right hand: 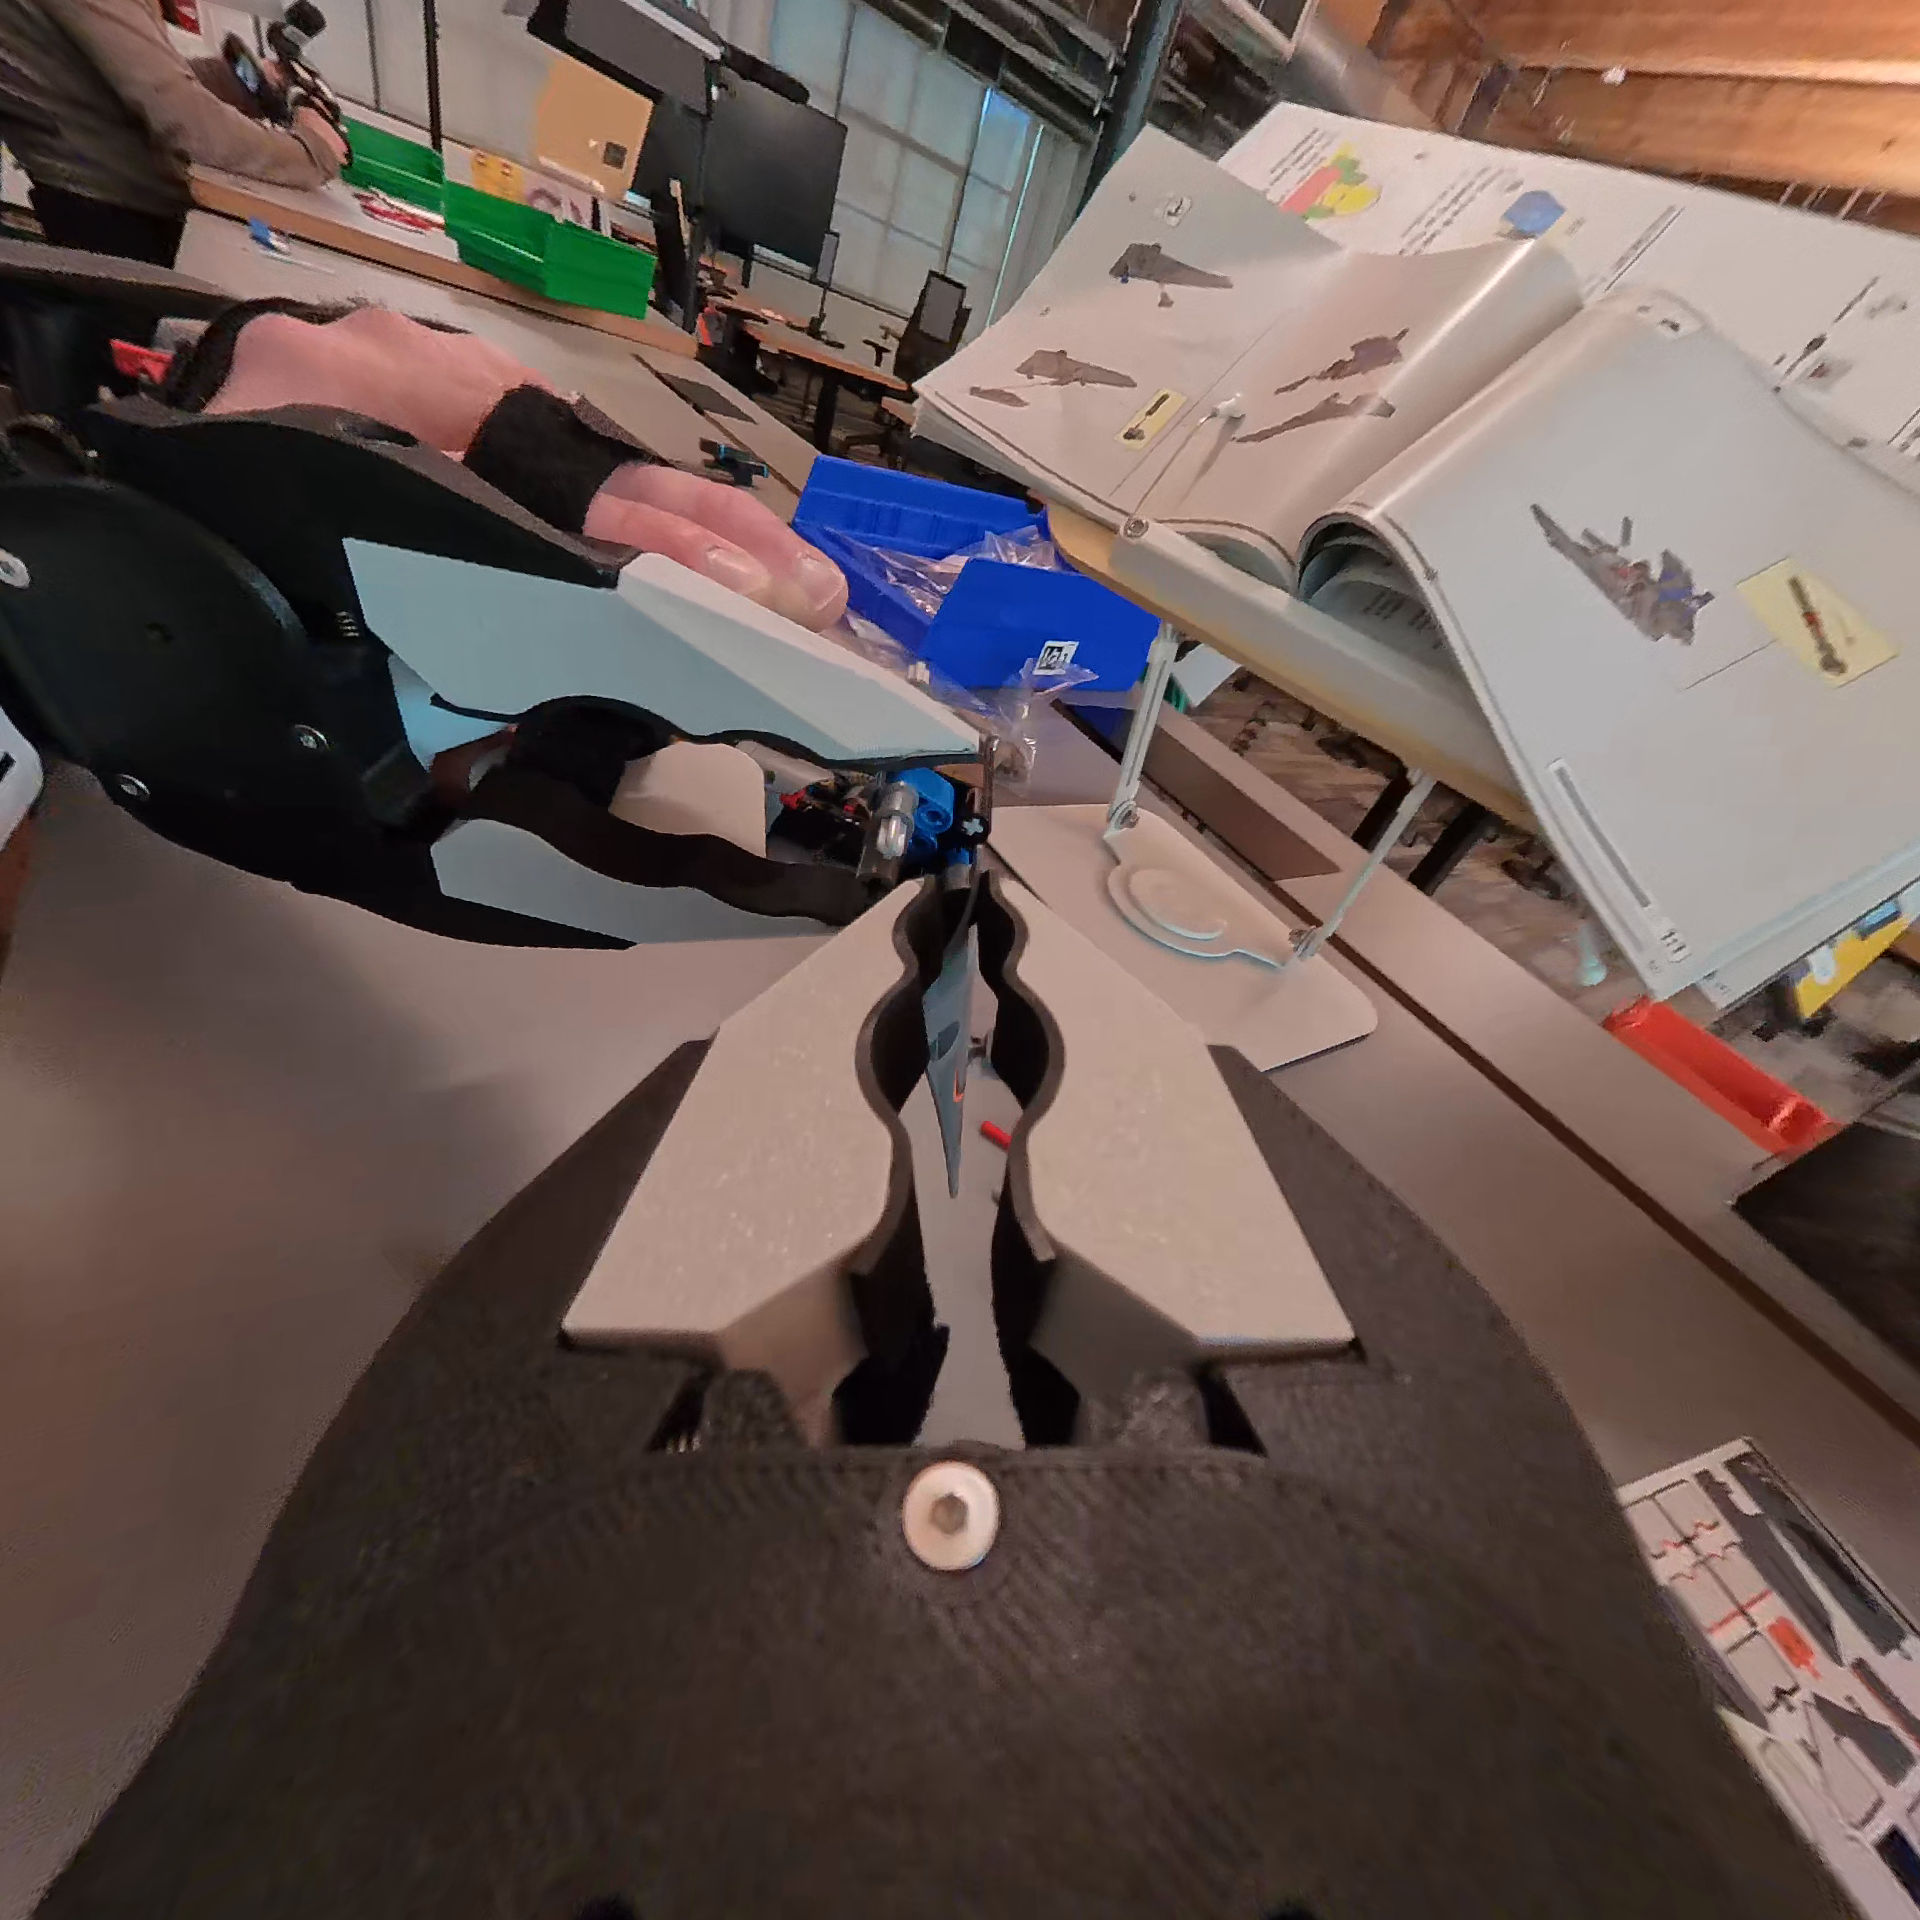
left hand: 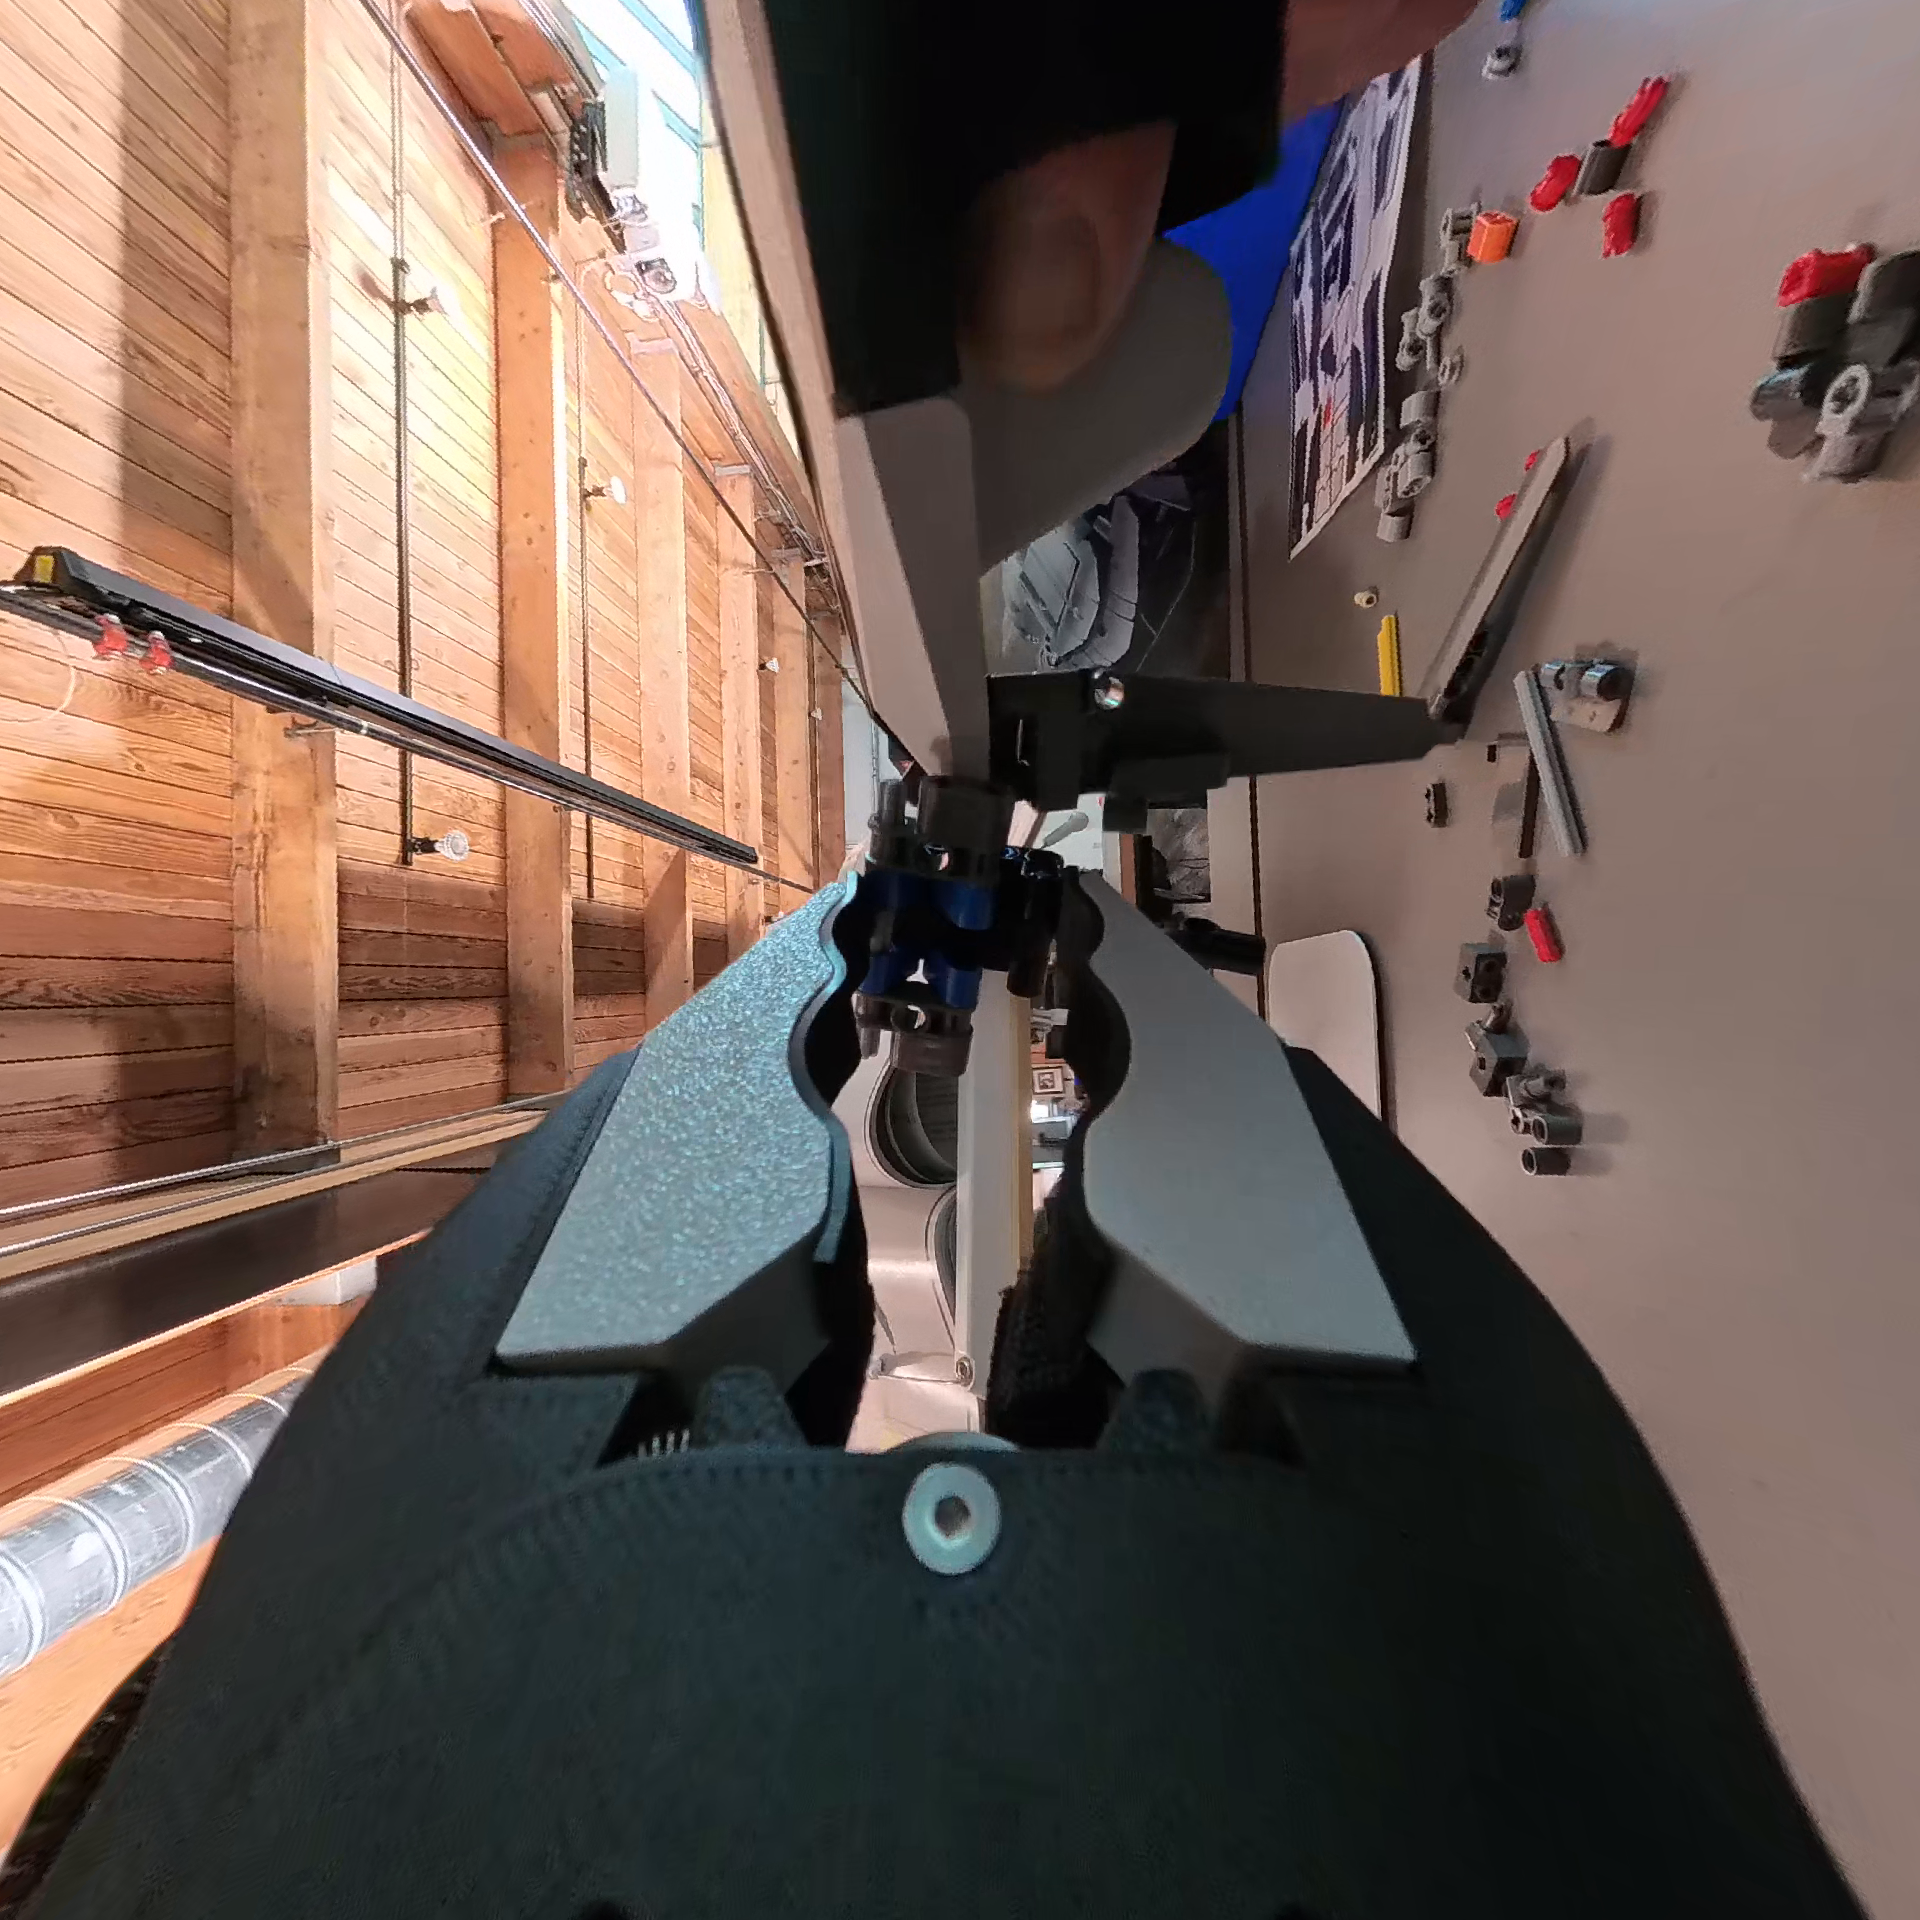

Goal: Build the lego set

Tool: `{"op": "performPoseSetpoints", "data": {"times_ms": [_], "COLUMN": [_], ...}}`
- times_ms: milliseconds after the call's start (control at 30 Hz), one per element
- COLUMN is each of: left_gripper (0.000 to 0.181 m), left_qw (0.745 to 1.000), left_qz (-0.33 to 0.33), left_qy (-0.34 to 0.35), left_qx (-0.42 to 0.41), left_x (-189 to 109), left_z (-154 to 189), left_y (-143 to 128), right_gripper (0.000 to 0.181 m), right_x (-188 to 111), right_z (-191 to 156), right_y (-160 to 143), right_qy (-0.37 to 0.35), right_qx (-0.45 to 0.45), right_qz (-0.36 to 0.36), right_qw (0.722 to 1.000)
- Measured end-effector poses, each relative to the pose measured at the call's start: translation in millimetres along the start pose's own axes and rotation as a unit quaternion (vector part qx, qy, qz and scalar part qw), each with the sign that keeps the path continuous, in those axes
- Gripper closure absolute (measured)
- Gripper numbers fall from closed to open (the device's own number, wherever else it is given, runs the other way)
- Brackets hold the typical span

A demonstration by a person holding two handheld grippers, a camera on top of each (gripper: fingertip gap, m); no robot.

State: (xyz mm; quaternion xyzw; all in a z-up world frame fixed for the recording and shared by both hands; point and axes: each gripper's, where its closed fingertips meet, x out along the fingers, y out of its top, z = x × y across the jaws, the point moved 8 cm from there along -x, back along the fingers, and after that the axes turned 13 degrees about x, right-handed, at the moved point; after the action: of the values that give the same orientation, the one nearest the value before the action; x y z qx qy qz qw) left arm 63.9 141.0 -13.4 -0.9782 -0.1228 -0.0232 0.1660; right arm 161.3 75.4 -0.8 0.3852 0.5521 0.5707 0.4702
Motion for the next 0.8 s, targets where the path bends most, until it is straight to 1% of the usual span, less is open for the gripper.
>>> {"op": "performPoseSetpoints", "data": {"times_ms": [267,533,567,633,700,733,800], "left_gripper": [0.15,0.149,0.15,0.15,0.15,0.15,0.15], "left_qw": [1.0,0.999,0.999,0.999,0.999,0.999,0.999], "left_qz": [-0.013,-0.015,-0.015,-0.014,-0.018,-0.017,-0.016], "left_qy": [-0.016,-0.033,-0.034,-0.029,-0.028,-0.028,-0.025], "left_qx": [-0.019,-0.029,-0.028,-0.027,-0.014,-0.014,-0.015], "left_x": [-0.4,-1.2,-1.8,-3.3,-3.6,-3.9,-4.1], "left_z": [-3.8,-8.0,-8.0,-7.3,-7.2,-6.9,-7.0], "left_y": [1.4,2.8,2.8,3.3,3.7,3.7,3.5], "right_gripper": [0.178,0.177,0.177,0.178,0.178,0.178,0.178], "right_x": [-0.4,0.0,0.3,0.4,1.0,1.5,2.3], "right_z": [-9.1,-17.1,-17.6,-14.3,-13.2,-12.0,-5.8], "right_y": [1.7,1.5,1.4,1.5,1.4,1.5,1.3], "right_qy": [-0.05,-0.093,-0.092,-0.066,-0.056,-0.046,-0.005], "right_qx": [-0.084,-0.174,-0.172,-0.127,-0.103,-0.079,-0.001], "right_qz": [0.006,0.004,0.004,0.007,0.006,0.006,0.013], "right_qw": [0.995,0.98,0.981,0.99,0.993,0.996,1.0]}}
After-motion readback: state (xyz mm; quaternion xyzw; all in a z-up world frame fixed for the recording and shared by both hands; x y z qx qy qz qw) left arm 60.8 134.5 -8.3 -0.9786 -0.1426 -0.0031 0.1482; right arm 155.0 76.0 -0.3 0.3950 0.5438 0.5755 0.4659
